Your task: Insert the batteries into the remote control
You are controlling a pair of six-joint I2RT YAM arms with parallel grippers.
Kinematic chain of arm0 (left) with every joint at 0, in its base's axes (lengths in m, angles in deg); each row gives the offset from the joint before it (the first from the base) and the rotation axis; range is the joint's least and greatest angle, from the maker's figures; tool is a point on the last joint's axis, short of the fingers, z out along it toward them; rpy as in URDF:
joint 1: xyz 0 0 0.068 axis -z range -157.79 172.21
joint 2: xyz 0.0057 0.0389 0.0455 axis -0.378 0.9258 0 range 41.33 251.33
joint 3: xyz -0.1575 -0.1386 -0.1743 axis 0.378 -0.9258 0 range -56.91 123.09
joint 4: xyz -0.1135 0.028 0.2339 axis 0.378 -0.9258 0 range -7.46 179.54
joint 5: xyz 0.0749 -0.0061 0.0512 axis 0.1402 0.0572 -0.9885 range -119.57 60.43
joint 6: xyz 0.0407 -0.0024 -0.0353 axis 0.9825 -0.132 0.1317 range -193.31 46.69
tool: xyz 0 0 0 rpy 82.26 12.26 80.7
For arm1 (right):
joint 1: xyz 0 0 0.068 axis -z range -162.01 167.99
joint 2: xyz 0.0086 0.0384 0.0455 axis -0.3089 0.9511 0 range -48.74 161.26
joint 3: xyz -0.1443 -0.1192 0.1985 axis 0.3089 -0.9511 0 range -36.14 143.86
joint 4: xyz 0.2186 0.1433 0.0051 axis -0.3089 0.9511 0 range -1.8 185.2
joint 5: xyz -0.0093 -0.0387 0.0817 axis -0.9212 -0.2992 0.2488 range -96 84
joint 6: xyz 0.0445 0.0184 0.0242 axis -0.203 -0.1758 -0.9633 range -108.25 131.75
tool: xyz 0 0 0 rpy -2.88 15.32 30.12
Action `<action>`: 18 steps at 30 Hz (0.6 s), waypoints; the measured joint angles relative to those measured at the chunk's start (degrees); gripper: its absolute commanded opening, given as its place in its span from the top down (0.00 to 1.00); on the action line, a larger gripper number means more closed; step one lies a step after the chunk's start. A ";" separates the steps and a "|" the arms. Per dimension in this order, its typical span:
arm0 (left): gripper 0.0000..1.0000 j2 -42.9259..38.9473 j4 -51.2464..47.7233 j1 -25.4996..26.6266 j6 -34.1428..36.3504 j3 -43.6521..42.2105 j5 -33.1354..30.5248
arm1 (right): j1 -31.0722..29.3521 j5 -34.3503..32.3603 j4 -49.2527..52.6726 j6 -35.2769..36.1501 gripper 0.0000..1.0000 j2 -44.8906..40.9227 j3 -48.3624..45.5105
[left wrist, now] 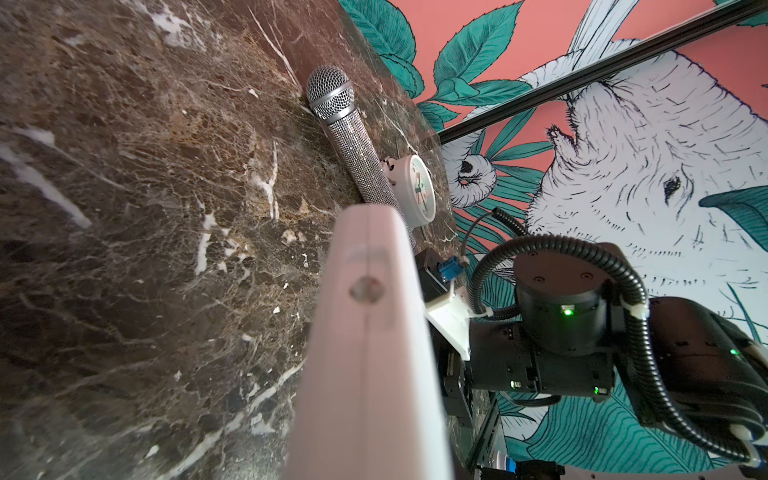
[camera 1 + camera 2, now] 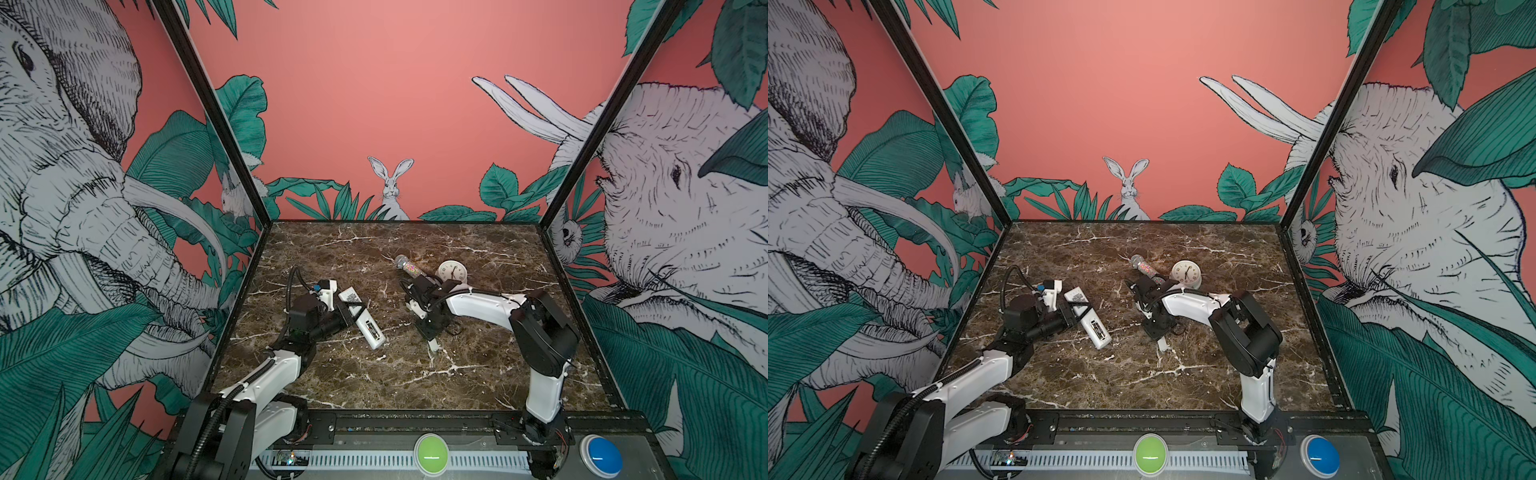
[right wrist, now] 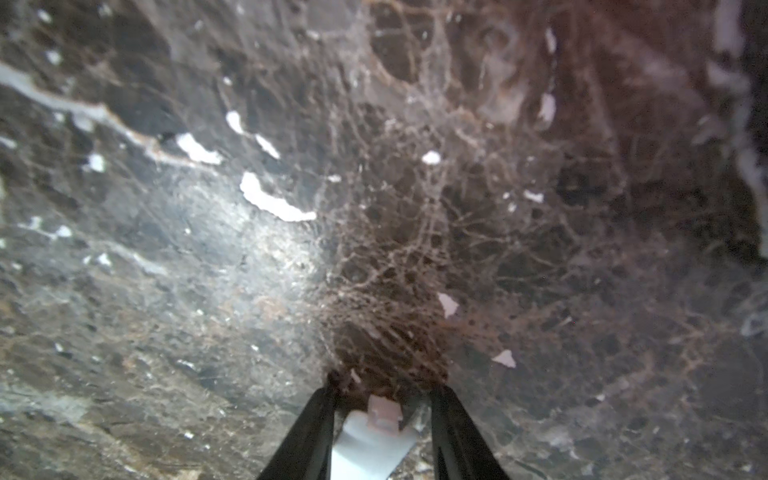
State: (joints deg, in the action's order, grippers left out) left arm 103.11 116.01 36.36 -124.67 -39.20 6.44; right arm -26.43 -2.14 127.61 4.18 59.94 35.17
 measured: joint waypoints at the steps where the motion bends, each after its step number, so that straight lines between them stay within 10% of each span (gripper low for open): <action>1: 1.00 0.00 -0.02 0.00 0.00 0.00 0.00 | 0.00 0.02 0.00 0.00 0.63 0.00 0.00; 18: 1.00 0.04 0.24 0.00 0.02 -0.20 0.09 | -0.92 -0.37 -0.15 0.13 0.65 0.00 0.00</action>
State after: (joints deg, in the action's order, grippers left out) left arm 103.15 116.26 36.36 -124.64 -39.40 6.52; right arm -27.35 -2.51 127.46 4.31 59.94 35.17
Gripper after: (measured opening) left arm 0.212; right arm 0.347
